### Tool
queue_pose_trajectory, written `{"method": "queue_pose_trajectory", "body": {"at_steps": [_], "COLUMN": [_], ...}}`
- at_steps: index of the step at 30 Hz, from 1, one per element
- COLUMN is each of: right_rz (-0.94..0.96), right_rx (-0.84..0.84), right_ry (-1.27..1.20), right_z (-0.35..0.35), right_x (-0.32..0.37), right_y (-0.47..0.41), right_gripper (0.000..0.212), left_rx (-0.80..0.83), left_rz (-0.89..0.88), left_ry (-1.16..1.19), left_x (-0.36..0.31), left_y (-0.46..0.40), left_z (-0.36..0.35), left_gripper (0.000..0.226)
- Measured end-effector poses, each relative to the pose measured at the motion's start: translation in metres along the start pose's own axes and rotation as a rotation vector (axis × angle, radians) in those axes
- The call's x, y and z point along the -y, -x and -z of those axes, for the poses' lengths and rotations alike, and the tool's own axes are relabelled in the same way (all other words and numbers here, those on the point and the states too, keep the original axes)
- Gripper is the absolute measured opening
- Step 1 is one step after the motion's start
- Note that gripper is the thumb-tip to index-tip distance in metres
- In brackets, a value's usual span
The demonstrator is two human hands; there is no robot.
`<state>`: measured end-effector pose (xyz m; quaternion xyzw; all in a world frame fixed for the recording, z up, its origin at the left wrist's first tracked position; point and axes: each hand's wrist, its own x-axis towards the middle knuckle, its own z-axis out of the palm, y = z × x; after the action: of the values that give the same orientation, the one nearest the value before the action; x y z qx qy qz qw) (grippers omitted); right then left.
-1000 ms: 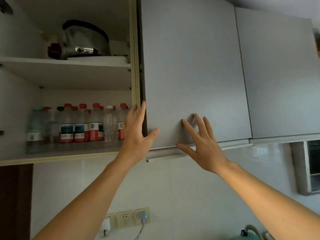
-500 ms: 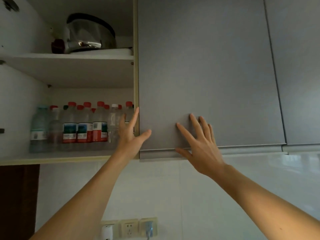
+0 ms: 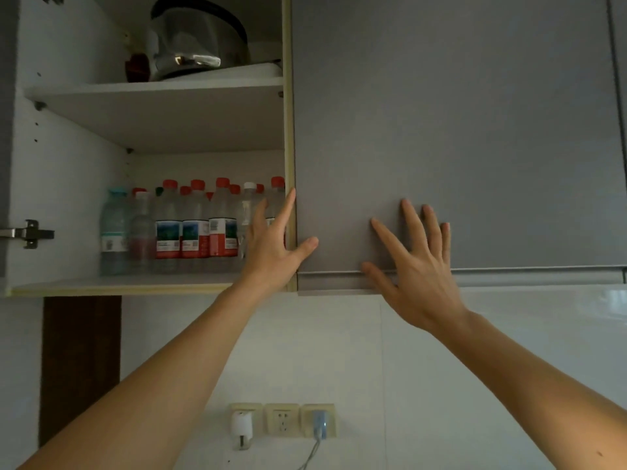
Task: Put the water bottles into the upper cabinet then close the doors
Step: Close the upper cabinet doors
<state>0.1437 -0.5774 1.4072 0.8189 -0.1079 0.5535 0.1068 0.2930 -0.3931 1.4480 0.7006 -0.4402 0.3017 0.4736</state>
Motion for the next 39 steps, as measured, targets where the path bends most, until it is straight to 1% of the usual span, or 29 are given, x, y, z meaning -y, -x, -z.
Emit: {"method": "queue_pose_trajectory", "body": {"at_steps": [2, 4, 8, 10, 13, 15, 17, 18, 20, 23, 25, 27, 31, 34, 39], "right_rz": [-0.022, 0.000, 0.015, -0.008, -0.066, -0.091, -0.088, -0.078, -0.061, -0.025, -0.006, -0.007, -0.025, -0.021, -0.016], "right_rx": [-0.030, -0.064, -0.081, -0.040, 0.041, 0.075, 0.106, 0.123, 0.164, 0.206, 0.222, 0.232, 0.213, 0.193, 0.168], "right_ry": [-0.101, -0.187, -0.492, -0.645, -0.868, -0.979, -1.057, -1.093, -1.158, -1.206, -1.233, -1.225, -1.207, -1.206, -1.224], "right_z": [0.000, -0.002, -0.001, 0.001, 0.006, 0.011, 0.016, 0.019, 0.026, 0.038, 0.043, 0.045, 0.049, 0.054, 0.070], "right_x": [0.015, 0.035, 0.098, 0.137, 0.197, 0.240, 0.286, 0.309, 0.355, 0.418, 0.447, 0.462, 0.474, 0.475, 0.475], "right_y": [0.000, -0.001, -0.005, -0.005, -0.008, -0.012, -0.016, -0.016, -0.017, -0.014, -0.013, -0.013, -0.014, -0.016, -0.021], "right_gripper": [0.063, 0.057, 0.046, 0.045, 0.046, 0.045, 0.047, 0.048, 0.050, 0.050, 0.051, 0.053, 0.053, 0.052, 0.053], "left_rx": [-0.001, -0.028, -0.156, -0.218, -0.301, -0.346, -0.400, -0.434, -0.517, -0.676, -0.770, -0.795, -0.782, -0.780, -0.889], "left_rz": [-0.013, -0.014, -0.024, -0.016, -0.007, 0.006, 0.004, -0.009, -0.051, -0.089, -0.057, 0.032, 0.216, 0.256, 0.279], "left_ry": [-0.031, -0.019, -0.106, -0.128, -0.087, -0.079, -0.130, -0.199, -0.413, -0.864, -1.120, -1.252, -1.332, -1.383, -1.231], "left_x": [0.000, 0.001, 0.002, 0.002, 0.000, -0.005, -0.010, -0.012, -0.015, -0.018, -0.016, -0.011, -0.003, -0.001, -0.018], "left_y": [0.007, 0.015, 0.036, 0.055, 0.085, 0.103, 0.120, 0.128, 0.145, 0.165, 0.173, 0.177, 0.182, 0.185, 0.182], "left_z": [0.010, 0.028, 0.082, 0.116, 0.175, 0.218, 0.262, 0.284, 0.327, 0.391, 0.429, 0.459, 0.493, 0.505, 0.523], "left_gripper": [0.083, 0.076, 0.055, 0.045, 0.034, 0.027, 0.023, 0.023, 0.028, 0.039, 0.047, 0.057, 0.072, 0.076, 0.075]}}
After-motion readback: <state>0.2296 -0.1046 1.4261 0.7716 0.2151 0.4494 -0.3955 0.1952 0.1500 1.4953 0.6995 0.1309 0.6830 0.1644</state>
